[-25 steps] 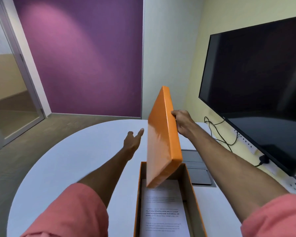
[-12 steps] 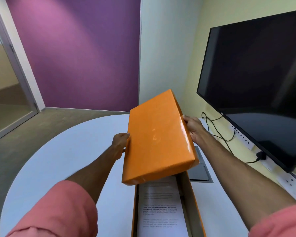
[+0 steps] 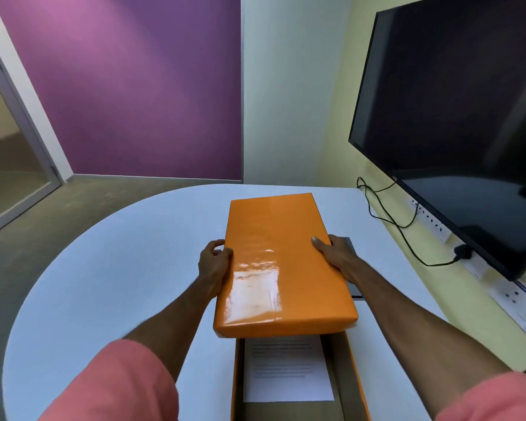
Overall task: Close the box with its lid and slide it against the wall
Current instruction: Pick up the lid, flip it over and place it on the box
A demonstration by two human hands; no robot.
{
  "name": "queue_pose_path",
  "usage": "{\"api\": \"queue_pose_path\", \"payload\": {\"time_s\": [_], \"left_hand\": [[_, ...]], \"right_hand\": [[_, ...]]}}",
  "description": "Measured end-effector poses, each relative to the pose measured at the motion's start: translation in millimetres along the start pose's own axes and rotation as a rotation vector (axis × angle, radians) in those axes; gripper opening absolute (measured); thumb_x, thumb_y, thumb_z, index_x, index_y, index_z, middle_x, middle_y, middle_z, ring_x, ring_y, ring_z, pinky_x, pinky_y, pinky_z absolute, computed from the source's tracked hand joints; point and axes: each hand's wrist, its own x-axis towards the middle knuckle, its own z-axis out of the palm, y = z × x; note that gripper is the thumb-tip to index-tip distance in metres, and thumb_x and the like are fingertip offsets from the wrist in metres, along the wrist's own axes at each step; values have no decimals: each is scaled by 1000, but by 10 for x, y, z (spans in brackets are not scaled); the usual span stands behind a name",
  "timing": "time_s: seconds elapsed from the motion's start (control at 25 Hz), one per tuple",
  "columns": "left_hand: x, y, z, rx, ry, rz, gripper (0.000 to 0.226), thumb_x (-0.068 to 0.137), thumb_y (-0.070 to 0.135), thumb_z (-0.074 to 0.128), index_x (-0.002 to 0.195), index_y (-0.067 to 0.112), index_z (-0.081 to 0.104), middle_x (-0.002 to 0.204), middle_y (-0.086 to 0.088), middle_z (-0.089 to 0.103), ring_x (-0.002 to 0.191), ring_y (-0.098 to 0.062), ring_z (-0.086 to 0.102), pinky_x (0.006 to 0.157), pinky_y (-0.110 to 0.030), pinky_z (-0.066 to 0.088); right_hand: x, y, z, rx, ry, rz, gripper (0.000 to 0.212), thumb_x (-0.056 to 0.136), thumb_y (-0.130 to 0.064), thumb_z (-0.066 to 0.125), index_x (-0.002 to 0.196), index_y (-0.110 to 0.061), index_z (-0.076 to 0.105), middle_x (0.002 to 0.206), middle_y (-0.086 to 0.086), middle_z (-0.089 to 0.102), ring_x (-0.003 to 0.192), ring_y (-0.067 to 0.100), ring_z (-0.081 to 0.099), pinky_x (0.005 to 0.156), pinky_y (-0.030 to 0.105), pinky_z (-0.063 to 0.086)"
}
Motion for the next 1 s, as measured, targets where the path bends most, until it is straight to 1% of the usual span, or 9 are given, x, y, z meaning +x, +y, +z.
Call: {"api": "queue_pose_path", "payload": {"time_s": [0.08, 0.16, 0.24, 0.36, 0.52, 0.64, 0.84, 0.92, 1.0], "left_hand": [[-35, -178, 40, 17, -11, -24, 35, 95, 23, 53, 129, 16, 51, 128, -16, 61, 104, -34, 64, 94, -49, 53], [-64, -337, 74, 22, -18, -58, 33, 94, 18, 53, 127, 15, 51, 130, -15, 60, 102, -32, 63, 92, -46, 53], [-103, -476, 123, 39, -28, -83, 33, 95, 17, 54, 127, 14, 51, 131, -15, 60, 102, -32, 62, 91, -44, 52], [-156, -615, 218, 81, -52, -87, 34, 96, 20, 52, 130, 14, 48, 135, -15, 58, 108, -34, 62, 93, -46, 51], [-188, -718, 309, 123, -59, -111, 36, 98, 20, 50, 133, 15, 47, 139, -15, 55, 116, -37, 60, 100, -50, 49], [-217, -795, 341, 159, -63, -111, 37, 97, 20, 51, 134, 14, 47, 141, -15, 53, 120, -38, 57, 103, -50, 47], [-282, -837, 329, 175, -55, -84, 38, 97, 23, 52, 134, 15, 47, 141, -14, 53, 120, -37, 58, 101, -50, 47], [-347, -874, 312, 170, -41, -77, 38, 96, 25, 53, 133, 16, 47, 141, -13, 54, 119, -35, 58, 99, -48, 48], [-428, -932, 297, 172, -48, -72, 40, 96, 26, 55, 133, 16, 46, 141, -12, 54, 119, -34, 58, 99, -46, 48]], "right_hand": [[-26, 231, 21, 30, -52, 23, 52, 96, -36, 54, 138, -7, 48, 133, 16, 60, 114, 35, 62, 99, 52, 50], [-47, 442, 40, 51, -74, 76, 52, 97, -36, 53, 141, -9, 46, 135, 17, 58, 117, 35, 60, 101, 53, 49], [-61, 638, 52, 61, -75, 136, 54, 97, -37, 52, 143, -11, 43, 137, 16, 56, 119, 34, 58, 103, 53, 48], [-77, 848, 60, 83, -47, 185, 53, 98, -35, 51, 144, -12, 41, 139, 16, 54, 120, 34, 57, 102, 52, 48], [-77, 964, 47, 94, -25, 202, 51, 99, -34, 50, 143, -11, 40, 138, 17, 54, 119, 34, 57, 98, 47, 50], [-89, 1062, 54, 104, -28, 233, 53, 99, -34, 49, 144, -9, 39, 139, 18, 53, 120, 35, 56, 99, 48, 49], [-152, 1176, 105, 110, -43, 236, 57, 99, -37, 48, 148, -12, 33, 142, 15, 50, 123, 33, 54, 93, 42, 48], [-177, 1184, 92, 89, -43, 226, 57, 98, -37, 48, 147, -12, 33, 143, 15, 50, 123, 33, 54, 96, 42, 48], [-214, 1220, 67, 60, -47, 227, 57, 98, -38, 49, 147, -12, 35, 143, 14, 50, 124, 33, 54, 102, 45, 47]]}}
